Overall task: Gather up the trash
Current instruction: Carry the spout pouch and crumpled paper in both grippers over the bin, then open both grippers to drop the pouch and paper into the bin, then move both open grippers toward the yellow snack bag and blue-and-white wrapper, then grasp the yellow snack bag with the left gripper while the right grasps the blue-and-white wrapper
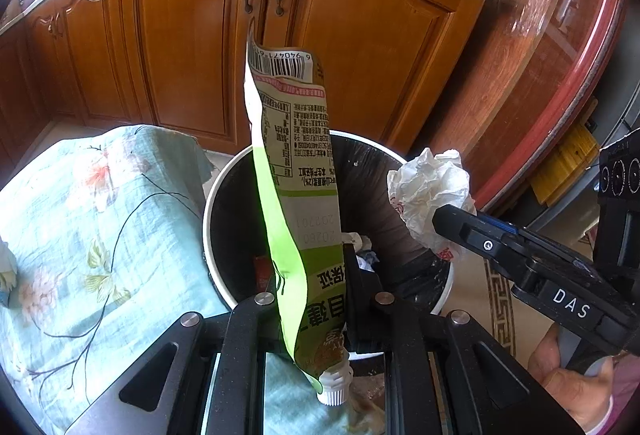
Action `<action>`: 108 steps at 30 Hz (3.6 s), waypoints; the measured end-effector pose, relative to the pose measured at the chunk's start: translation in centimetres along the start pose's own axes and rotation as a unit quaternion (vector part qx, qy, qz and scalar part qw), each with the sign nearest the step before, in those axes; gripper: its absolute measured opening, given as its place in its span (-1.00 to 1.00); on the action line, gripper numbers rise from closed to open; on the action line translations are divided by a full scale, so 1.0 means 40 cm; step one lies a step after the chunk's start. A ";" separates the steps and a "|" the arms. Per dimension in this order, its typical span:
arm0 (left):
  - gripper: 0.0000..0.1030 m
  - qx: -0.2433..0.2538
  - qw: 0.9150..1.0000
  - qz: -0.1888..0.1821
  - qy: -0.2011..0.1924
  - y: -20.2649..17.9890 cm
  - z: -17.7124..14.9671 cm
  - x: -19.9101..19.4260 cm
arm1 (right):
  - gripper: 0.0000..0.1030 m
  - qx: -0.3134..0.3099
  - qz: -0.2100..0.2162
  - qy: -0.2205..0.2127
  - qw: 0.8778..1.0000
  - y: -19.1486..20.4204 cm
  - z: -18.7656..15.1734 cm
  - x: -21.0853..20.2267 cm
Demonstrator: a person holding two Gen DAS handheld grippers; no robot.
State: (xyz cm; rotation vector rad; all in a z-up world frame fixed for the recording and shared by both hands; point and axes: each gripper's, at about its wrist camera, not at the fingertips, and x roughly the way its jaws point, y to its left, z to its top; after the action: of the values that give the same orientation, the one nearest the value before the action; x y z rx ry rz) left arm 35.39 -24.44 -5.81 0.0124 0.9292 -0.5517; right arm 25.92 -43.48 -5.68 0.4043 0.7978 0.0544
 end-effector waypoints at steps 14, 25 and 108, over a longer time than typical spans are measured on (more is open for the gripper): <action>-0.15 -0.015 1.000 0.002 0.009 -0.010 0.033 0.029 | 0.11 0.005 0.002 0.013 1.000 -0.012 0.014 0.017; -0.02 -0.039 0.999 0.005 -0.016 0.026 -0.011 -0.038 | 0.18 0.019 0.011 0.007 1.000 -0.002 -0.001 0.005; -0.53 -0.199 0.961 0.166 -0.096 0.740 -0.223 -0.302 | -0.61 -0.092 0.183 0.119 0.972 0.706 -0.079 0.478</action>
State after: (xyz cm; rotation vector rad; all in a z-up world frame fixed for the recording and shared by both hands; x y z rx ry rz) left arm 36.45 8.61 -8.61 -0.2412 0.8130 -0.0464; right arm 40.01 -12.60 -10.23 0.3672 0.9365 0.5256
